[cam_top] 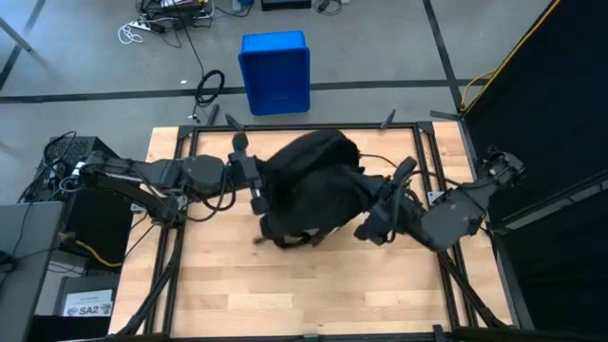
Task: Unpack backpack
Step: Put the yellow zip bag into the backpack
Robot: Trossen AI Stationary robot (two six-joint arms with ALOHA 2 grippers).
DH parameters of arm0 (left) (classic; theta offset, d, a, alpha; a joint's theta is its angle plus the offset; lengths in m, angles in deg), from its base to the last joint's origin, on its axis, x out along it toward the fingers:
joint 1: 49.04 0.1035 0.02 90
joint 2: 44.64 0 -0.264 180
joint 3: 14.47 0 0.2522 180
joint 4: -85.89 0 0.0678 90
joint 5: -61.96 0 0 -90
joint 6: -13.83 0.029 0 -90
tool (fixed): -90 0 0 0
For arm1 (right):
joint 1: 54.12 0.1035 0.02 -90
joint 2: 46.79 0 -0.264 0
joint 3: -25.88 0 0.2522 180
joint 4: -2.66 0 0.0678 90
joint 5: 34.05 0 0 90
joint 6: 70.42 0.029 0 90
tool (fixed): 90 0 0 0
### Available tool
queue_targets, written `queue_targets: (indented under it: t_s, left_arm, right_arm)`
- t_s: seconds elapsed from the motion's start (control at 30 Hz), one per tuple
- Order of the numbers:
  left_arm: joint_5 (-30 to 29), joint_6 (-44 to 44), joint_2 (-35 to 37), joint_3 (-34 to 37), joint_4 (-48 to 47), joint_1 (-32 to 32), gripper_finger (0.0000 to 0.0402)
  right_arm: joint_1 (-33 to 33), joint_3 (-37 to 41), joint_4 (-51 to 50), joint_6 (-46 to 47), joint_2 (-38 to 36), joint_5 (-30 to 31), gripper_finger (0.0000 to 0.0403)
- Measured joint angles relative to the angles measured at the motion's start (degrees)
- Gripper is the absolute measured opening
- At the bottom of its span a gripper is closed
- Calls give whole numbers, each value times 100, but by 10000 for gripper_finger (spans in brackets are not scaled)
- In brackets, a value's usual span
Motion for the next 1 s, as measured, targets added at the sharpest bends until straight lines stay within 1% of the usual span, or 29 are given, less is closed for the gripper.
queue_targets:
  t_s: [0.07, 0.17, 0.27, 0.4, 0.5, 0.63, 0.67, 0.73, 0.83, 0.9, 1.0]
  left_arm:
    - [-39, 130, 0, -44, -1, 68, 0]
    - [-49, 241, -17, -45, -77, 223, 0]
    - [-40, 439, -42, -45, -156, 496, 0]
    - [-28, 1205, -59, -45, 22, 954, 0]
    - [-12, 1737, -59, -45, 273, 1377, 0]
    - [-23, 2228, -59, -45, 456, 1899, 0]
    - [57, 2234, -59, -45, 443, 2011, 0]
    - [449, 2019, -59, -45, 170, 2169, 0]
    - [1392, 1353, -77, -45, -496, 2245, 0]
    - [1846, 877, -108, 24, -710, 2196, 0]
    - [2105, 244, -114, 298, -780, 1962, 0]
  right_arm:
    - [-36, -59, 194, -326, 12, -27, 0]
    - [-144, -68, 246, -445, 13, -54, 0]
    - [-287, -68, 167, -359, 13, -175, 0]
    - [-583, -78, -30, -15, 11, -656, 0]
    - [-901, -86, -735, 704, 7, -1272, 0]
    - [-1328, 6, -2040, 2411, 17, -2480, 0]
    - [-1391, 120, -2205, 2726, 20, -2638, 0]
    - [-1448, 428, -2355, 3124, 30, -2808, 0]
    - [-1449, 1026, -2402, 3727, 47, -3157, 0]
    - [-1445, 1471, -2352, 4219, 47, -3544, 0]
    - [-1369, 2256, -2072, 4974, 44, -3960, 0]
